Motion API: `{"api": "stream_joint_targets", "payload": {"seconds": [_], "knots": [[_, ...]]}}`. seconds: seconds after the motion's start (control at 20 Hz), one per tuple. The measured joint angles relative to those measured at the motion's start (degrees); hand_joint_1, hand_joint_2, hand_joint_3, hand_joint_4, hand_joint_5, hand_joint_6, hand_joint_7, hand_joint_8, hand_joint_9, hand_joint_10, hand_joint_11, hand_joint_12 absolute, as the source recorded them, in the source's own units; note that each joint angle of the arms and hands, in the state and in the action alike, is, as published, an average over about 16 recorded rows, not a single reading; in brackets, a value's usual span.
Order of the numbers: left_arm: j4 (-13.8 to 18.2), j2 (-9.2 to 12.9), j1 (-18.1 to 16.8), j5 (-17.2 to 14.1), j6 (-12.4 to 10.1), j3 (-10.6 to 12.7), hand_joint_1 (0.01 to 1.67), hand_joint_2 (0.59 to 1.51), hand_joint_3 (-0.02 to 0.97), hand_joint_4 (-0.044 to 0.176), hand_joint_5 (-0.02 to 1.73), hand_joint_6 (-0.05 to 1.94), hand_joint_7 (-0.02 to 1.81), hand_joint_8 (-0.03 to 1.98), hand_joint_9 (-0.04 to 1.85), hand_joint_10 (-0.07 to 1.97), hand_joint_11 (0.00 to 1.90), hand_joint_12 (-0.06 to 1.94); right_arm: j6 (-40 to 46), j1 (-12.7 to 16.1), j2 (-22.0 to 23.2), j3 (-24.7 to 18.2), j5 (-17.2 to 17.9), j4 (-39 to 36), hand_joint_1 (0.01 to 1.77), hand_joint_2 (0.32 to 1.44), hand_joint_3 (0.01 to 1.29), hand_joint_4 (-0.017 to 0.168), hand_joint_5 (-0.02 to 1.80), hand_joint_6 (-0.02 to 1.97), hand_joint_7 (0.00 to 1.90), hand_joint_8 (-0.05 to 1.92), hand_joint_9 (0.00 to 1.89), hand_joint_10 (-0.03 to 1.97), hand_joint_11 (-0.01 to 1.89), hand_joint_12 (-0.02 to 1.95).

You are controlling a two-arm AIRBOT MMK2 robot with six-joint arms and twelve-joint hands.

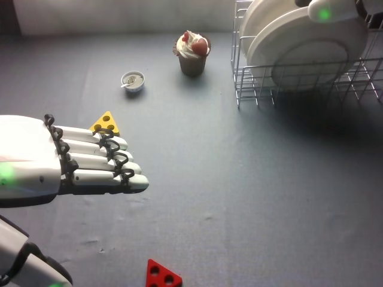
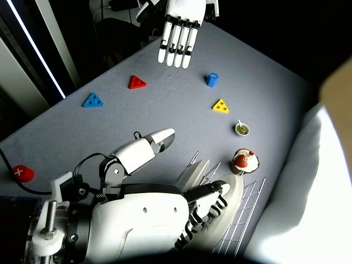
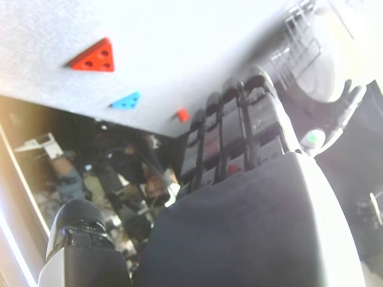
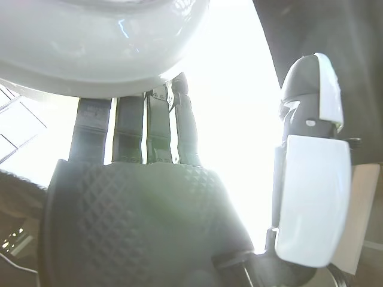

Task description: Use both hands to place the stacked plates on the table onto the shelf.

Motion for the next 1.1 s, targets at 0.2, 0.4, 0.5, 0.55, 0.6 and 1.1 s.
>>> {"api": "stream_joint_targets", "payload": {"seconds": [0.2,0.4,0.5,0.55,0.6,1.1], "knots": [[-0.12,0.00,0.00,0.14,0.00,-0.24,0.07,0.952,0.012,-0.003,0.07,0.02,0.13,0.00,0.13,0.00,0.12,0.02,-0.05,1.13,0.26,-0.62,0.63,0.64,0.80,0.97,0.02,-0.004,0.36,0.01,0.40,0.03,0.46,0.02,0.49,0.03],[-0.23,0.00,0.00,0.28,0.00,-0.44,0.07,0.954,0.012,-0.003,0.07,0.02,0.12,0.00,0.13,0.00,0.12,0.02,-1.57,2.59,0.73,-1.15,2.45,2.49,0.80,0.98,0.02,-0.004,0.36,0.01,0.39,0.02,0.44,0.02,0.48,0.03],[-0.27,0.00,0.00,0.34,0.00,-0.50,0.08,0.955,0.012,-0.003,0.07,0.02,0.12,0.00,0.13,0.00,0.12,0.02,-3.13,3.27,0.96,-1.30,4.17,3.87,0.81,0.99,0.02,-0.004,0.36,0.01,0.39,0.02,0.43,0.02,0.48,0.03],[-0.28,0.00,0.00,0.36,0.00,-0.51,0.08,0.954,0.012,-0.003,0.06,0.02,0.12,0.00,0.13,0.00,0.12,0.02,-4.23,3.55,1.07,-1.35,5.30,4.62,0.81,0.99,0.02,-0.004,0.36,0.01,0.39,0.02,0.43,0.02,0.48,0.02],[-0.30,0.00,0.00,0.37,0.00,-0.52,0.08,0.954,0.012,-0.003,0.06,0.02,0.12,0.00,0.13,0.00,0.12,0.02,-5.57,3.79,1.18,-1.43,6.62,5.37,0.81,0.99,0.02,-0.004,0.36,0.01,0.39,0.02,0.43,0.02,0.47,0.02],[-0.24,0.00,0.00,0.56,0.00,-0.52,0.10,0.956,0.013,-0.003,0.05,0.02,0.10,0.00,0.11,0.00,0.11,0.02,-33.71,3.84,4.70,-8.29,20.97,12.00,0.77,0.98,0.02,-0.005,0.37,0.01,0.41,0.02,0.43,0.01,0.47,0.01]]}}
